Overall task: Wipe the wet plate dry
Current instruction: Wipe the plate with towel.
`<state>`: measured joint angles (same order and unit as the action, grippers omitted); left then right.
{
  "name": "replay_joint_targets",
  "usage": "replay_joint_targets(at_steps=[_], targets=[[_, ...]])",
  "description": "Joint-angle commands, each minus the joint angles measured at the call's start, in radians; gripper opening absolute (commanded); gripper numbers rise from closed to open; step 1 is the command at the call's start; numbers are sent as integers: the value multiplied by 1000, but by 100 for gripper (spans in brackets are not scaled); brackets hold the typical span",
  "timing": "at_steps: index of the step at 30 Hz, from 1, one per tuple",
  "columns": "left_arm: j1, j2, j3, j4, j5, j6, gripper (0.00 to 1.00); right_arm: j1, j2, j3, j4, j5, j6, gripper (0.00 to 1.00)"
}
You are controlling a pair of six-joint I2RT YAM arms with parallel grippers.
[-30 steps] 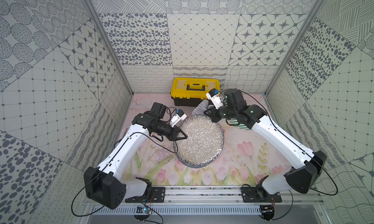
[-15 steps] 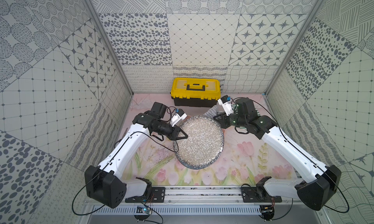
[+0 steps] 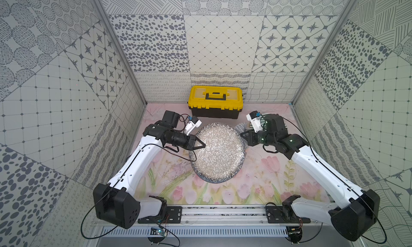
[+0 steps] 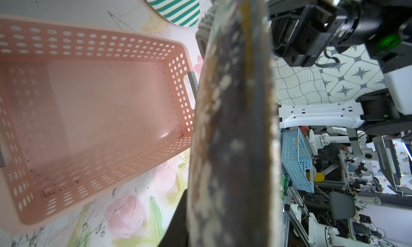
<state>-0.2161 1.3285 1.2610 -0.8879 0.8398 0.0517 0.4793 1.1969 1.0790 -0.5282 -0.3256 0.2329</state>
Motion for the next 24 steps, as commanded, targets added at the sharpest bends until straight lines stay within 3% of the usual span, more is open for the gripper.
replay_joint_targets(at_steps=[1, 17, 24], targets=[[36, -10, 22, 306, 307, -145, 0, 7, -25, -24, 33, -85, 20, 0], [85, 11, 16, 466, 310, -300, 0, 7, -40, -100, 98, -143, 68, 0], [95, 15, -9, 512, 262, -337, 0, 6, -52, -130, 129, -167, 86, 0]])
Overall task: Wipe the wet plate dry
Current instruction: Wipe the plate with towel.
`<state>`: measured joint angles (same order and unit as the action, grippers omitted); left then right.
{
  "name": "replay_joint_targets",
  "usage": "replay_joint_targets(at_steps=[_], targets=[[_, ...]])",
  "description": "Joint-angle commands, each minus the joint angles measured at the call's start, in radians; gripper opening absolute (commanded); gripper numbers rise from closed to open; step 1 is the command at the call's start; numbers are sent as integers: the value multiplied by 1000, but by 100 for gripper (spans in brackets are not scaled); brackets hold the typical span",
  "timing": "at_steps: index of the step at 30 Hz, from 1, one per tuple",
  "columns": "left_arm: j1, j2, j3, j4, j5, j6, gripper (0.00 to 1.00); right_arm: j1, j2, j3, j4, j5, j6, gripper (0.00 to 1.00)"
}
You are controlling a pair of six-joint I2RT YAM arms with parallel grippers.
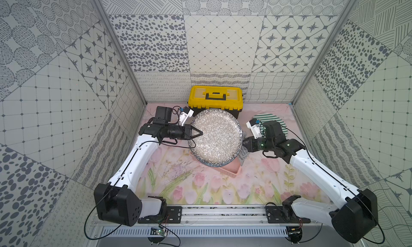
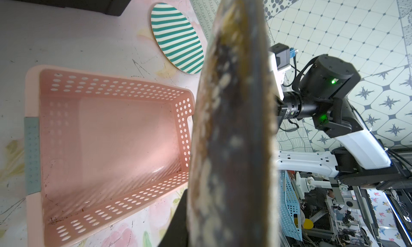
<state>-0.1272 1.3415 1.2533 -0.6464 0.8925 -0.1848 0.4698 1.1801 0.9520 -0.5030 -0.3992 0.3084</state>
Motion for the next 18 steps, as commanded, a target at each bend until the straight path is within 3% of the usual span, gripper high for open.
replay_joint_targets(at_steps=[1, 12, 18], targets=[[6, 2, -3, 273, 198, -100, 0, 16, -37, -8, 108, -95, 11, 0], [7, 9, -27, 307, 166, -135, 0, 43, -83, -59, 156, -111, -3, 0], [7, 15, -32, 334, 199, -176, 0, 99, -62, -56, 155, -37, -19, 0]])
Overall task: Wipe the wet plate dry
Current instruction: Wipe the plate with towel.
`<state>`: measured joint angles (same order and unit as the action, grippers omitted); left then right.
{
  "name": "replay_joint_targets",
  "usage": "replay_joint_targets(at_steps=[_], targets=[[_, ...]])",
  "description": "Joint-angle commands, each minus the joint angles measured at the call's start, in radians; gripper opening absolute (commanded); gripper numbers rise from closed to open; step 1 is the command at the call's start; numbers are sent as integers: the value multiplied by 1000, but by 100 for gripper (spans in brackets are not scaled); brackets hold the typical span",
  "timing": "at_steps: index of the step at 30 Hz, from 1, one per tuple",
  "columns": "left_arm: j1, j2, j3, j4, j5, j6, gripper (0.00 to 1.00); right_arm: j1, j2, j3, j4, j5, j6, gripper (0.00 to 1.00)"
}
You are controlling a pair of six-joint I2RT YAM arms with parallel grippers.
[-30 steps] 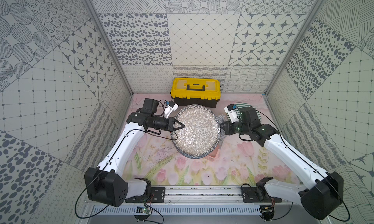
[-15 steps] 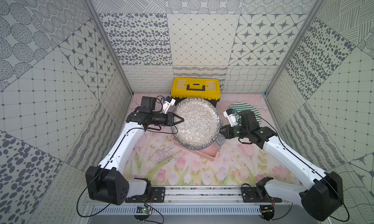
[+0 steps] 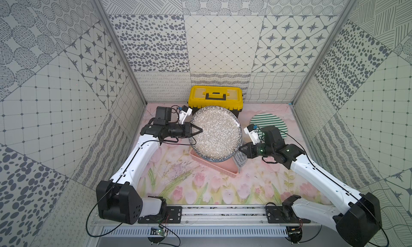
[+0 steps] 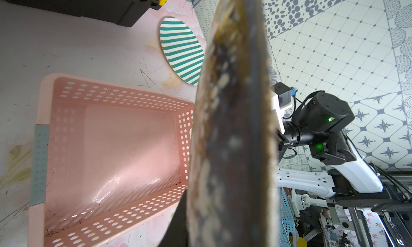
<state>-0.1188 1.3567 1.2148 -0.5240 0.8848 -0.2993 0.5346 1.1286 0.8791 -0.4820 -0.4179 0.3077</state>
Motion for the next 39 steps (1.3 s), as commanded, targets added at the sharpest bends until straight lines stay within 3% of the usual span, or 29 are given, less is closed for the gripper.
replay_joint_targets(at_steps=[1, 20, 29, 39], targets=[[-1, -1, 5, 211, 210, -65, 0, 43, -7, 19, 136, -2, -20, 0], [-2, 2, -18, 224, 210, -87, 0, 332, 46, 110, 166, 343, -90, 0], [-2, 2, -23, 211, 217, -81, 0, 421, 133, 192, 163, 415, -163, 0], [-2, -1, -29, 211, 218, -82, 0, 467, 186, 254, 224, 386, -161, 0]])
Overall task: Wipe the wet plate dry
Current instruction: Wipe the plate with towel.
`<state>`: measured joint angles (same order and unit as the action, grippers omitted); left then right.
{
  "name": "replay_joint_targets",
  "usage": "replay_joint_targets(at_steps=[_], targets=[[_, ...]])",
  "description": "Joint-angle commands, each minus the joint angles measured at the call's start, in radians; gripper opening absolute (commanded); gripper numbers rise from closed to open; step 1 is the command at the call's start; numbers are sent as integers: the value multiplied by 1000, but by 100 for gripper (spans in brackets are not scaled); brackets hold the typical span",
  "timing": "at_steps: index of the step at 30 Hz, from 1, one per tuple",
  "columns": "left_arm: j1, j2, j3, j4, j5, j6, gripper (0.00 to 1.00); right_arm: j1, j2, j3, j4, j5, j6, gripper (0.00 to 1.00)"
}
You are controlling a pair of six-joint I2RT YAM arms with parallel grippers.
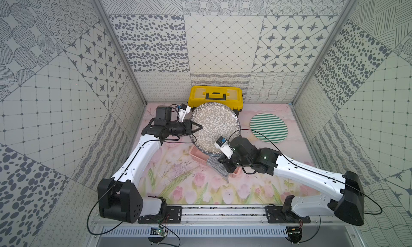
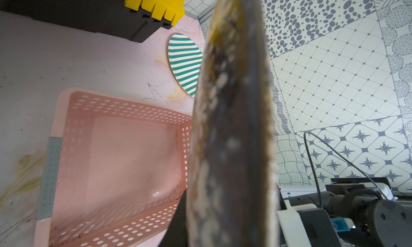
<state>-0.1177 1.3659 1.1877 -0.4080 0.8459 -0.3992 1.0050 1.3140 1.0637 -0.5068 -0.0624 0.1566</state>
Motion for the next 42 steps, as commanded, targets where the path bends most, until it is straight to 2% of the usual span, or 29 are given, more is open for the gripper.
replay_joint_targets(at_steps=[1, 11, 29, 37, 42], targets=[[-3, -10, -2, 96, 256, 15, 0, -1, 6, 68, 266, 33, -1, 0], [-3, -16, -11, 115, 265, -13, 0, 67, 60, 51, 487, 194, 81, 0], [-3, -29, -27, 120, 265, -18, 0, 84, 221, 182, 616, 422, 81, 0], [-2, -34, -34, 121, 258, -18, 0, 83, 243, 225, 687, 449, 82, 0], [-3, -30, -35, 123, 245, -16, 0, 84, 169, 187, 720, 379, 82, 0]])
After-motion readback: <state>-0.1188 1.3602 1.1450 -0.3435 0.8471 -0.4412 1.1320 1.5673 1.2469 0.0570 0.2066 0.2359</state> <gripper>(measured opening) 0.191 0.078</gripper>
